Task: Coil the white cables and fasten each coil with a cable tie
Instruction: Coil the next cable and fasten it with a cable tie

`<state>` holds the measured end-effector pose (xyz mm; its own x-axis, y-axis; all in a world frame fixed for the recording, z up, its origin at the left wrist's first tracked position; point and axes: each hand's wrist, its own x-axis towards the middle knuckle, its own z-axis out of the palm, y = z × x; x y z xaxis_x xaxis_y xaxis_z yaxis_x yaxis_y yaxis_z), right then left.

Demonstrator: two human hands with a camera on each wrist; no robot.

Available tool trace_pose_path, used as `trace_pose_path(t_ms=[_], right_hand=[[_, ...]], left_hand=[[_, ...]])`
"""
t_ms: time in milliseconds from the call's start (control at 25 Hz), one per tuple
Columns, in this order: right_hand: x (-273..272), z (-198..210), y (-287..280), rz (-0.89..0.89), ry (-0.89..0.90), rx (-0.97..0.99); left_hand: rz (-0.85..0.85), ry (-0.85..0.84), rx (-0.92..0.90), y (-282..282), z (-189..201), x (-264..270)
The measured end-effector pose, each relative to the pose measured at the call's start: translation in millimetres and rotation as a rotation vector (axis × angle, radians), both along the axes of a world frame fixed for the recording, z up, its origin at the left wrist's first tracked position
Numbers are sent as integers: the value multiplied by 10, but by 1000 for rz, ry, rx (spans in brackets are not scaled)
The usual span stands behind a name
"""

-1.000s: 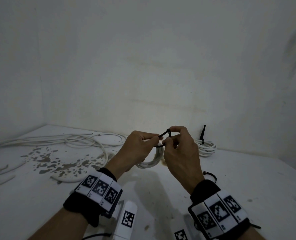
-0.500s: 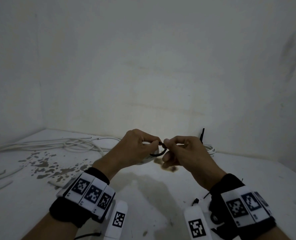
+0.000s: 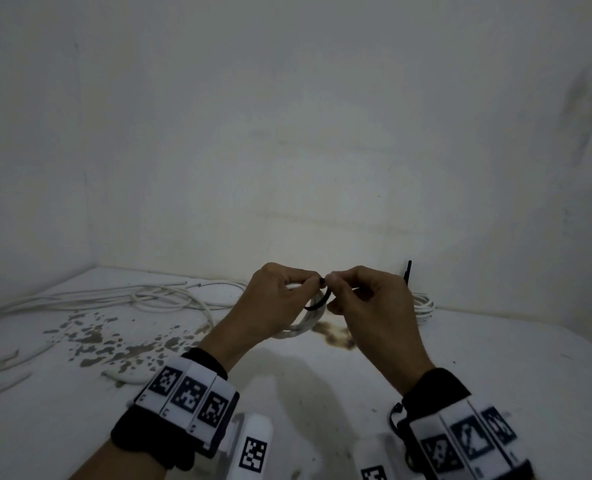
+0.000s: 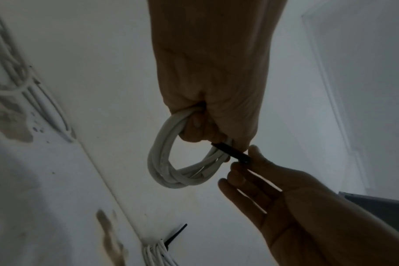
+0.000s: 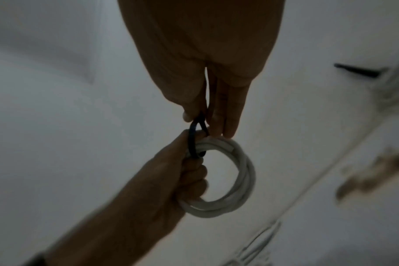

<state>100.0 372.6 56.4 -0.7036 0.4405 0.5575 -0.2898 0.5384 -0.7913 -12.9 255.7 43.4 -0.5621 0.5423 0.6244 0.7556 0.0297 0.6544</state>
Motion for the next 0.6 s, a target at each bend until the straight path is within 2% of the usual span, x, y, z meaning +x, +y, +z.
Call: trace_pose_path(t_ms=[80, 200, 280, 400, 440, 600], right_hand=[[22, 31, 7, -22, -31, 143], [53, 104, 95, 79, -80, -34], [37, 135, 141, 97, -89, -77], [-12, 119, 124, -86, 25, 60], [-14, 95, 108, -141, 71, 112], [82, -80, -39, -246, 220, 465]], left_hand=[[-34, -4, -10, -22, 12, -12], [-129, -13, -27, -42, 63, 80], [-141, -71, 5, -34, 97, 154], [-66, -262, 56, 49, 59, 186], [-20, -270, 72, 79, 21, 165], [150, -132, 153, 142, -101, 68]])
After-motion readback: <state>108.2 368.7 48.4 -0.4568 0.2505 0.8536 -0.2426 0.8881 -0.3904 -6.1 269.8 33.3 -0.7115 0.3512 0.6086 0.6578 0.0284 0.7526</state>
